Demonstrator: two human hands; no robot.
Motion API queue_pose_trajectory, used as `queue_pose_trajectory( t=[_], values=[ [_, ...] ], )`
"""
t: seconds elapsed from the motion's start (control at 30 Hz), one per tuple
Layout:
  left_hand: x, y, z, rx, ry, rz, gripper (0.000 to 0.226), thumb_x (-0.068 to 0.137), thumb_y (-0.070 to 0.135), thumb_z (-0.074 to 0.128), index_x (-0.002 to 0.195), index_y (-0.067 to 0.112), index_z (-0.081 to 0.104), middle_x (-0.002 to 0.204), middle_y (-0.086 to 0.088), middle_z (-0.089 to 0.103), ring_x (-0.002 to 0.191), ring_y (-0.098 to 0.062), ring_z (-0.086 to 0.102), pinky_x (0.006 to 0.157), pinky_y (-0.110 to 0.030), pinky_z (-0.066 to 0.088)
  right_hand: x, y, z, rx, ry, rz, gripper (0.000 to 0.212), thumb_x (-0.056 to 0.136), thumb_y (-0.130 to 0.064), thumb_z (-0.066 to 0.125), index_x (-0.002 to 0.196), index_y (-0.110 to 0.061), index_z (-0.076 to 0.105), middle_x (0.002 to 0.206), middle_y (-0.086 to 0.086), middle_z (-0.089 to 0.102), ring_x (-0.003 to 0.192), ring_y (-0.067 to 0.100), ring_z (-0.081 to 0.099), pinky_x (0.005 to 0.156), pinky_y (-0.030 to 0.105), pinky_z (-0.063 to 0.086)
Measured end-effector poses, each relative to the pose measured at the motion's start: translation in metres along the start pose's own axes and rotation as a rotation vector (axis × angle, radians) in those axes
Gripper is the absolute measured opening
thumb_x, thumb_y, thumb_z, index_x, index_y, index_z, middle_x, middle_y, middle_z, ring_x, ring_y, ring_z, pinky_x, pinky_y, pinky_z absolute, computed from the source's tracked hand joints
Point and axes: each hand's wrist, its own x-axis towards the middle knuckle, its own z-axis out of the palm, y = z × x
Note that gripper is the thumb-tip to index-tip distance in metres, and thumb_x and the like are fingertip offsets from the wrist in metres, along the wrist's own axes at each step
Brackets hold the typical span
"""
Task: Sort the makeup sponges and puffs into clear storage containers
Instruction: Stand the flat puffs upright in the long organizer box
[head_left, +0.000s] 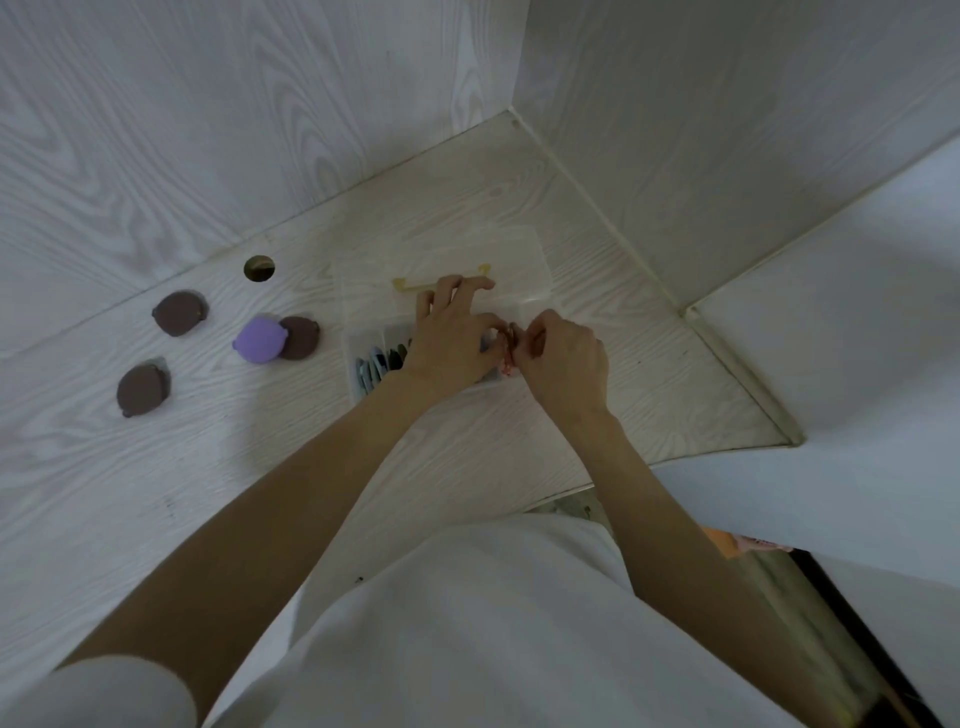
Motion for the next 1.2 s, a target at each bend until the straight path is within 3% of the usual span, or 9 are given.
queue_pose_trajectory(
  t=[0.13,0.23,0.37,0.5,0.73,0.87,0.97,1.1,1.2],
  values=[
    [-0.001,0.0,-0.001,-0.019,-0.012,-0.015,0.024,0.082,0.042,0.056,0.091,0.028,0.073,0.139,-0.001,0.043,0.129,-0.03,0.027,0.098,-0.037,0.012,0.003,-0.006,0.004,-0.014,0.113,-0.065,0.029,0.091,-0.025,0.059,0.069,-0.006,0.055,0.056,0.006,0.058,0.044,0.019,0.05,0.043,0.025,0.034],
    [-0.002,-0.001,0.0,-0.016,0.018,0.005,0.04,0.079,0.051,0.041,0.083,0.026,0.073,0.133,-0.004,0.05,0.123,-0.03,0.033,0.094,-0.038,0.015,0.004,-0.011,0.005,-0.19,0.004,-0.104,0.027,0.091,-0.02,0.056,0.067,-0.008,0.052,0.06,0.006,0.056,0.047,0.018,0.043,0.043,0.021,0.02],
    [-0.003,-0.003,0.002,0.006,0.038,0.031,0.036,0.077,0.049,0.044,0.079,0.027,0.072,0.13,-0.004,0.053,0.119,-0.028,0.035,0.09,-0.037,0.016,0.002,-0.012,-0.005,-0.29,-0.22,-0.015,0.029,0.097,-0.024,0.042,0.08,-0.01,0.062,0.072,0.002,0.048,0.061,0.016,0.041,0.054,0.027,0.029],
    [-0.005,-0.004,0.002,0.007,0.034,0.043,0.039,0.076,0.055,0.043,0.083,0.029,0.071,0.131,0.0,0.053,0.119,-0.027,0.037,0.09,-0.038,0.017,0.004,-0.01,-0.002,-0.315,-0.185,-0.035,0.032,0.097,-0.025,0.042,0.083,-0.006,0.063,0.082,0.008,0.061,0.062,0.018,0.045,0.055,0.029,0.031],
    [-0.007,0.0,-0.002,0.034,0.02,0.01,0.045,0.077,0.054,0.036,0.088,0.029,0.072,0.133,0.0,0.051,0.123,-0.027,0.036,0.092,-0.038,0.014,-0.004,0.003,0.01,-0.212,-0.011,-0.19,0.009,0.082,-0.017,0.064,0.08,-0.011,0.071,0.085,0.009,0.058,0.071,0.025,0.055,0.048,0.025,0.03],
    [-0.005,0.005,-0.007,0.068,-0.025,0.0,0.031,0.081,0.049,0.054,0.096,0.028,0.071,0.141,-0.001,0.041,0.131,-0.026,0.028,0.096,-0.04,0.011,0.002,0.014,0.003,-0.173,0.002,-0.398,0.012,0.074,-0.01,0.07,0.084,-0.013,0.074,0.092,0.005,0.067,0.081,0.029,0.056,0.064,0.035,0.046],
    [-0.006,0.008,-0.008,0.037,-0.065,-0.038,0.033,0.076,0.052,0.06,0.098,0.029,0.069,0.145,0.002,0.035,0.133,-0.023,0.022,0.099,-0.041,0.01,0.009,0.018,-0.004,-0.27,0.003,-0.556,0.011,0.074,-0.011,0.072,0.085,-0.012,0.073,0.089,0.001,0.07,0.085,0.028,0.057,0.071,0.031,0.037],
    [-0.005,0.012,-0.008,0.042,-0.069,-0.072,0.033,0.074,0.051,0.063,0.099,0.03,0.069,0.145,0.005,0.035,0.133,-0.022,0.022,0.1,-0.042,0.011,0.009,0.017,-0.001,-0.358,-0.117,-0.63,0.013,0.076,-0.006,0.07,0.086,-0.012,0.072,0.08,-0.001,0.071,0.081,0.024,0.056,0.07,0.024,0.029],
    [-0.006,0.011,-0.007,0.004,-0.057,-0.062,0.032,0.072,0.05,0.066,0.096,0.03,0.069,0.144,0.005,0.037,0.132,-0.023,0.024,0.1,-0.042,0.012,0.005,0.013,-0.003,-0.305,-0.293,-0.414,0.019,0.086,-0.004,0.056,0.092,-0.013,0.071,0.083,0.005,0.069,0.078,0.022,0.057,0.066,0.029,0.042]
  ],
)
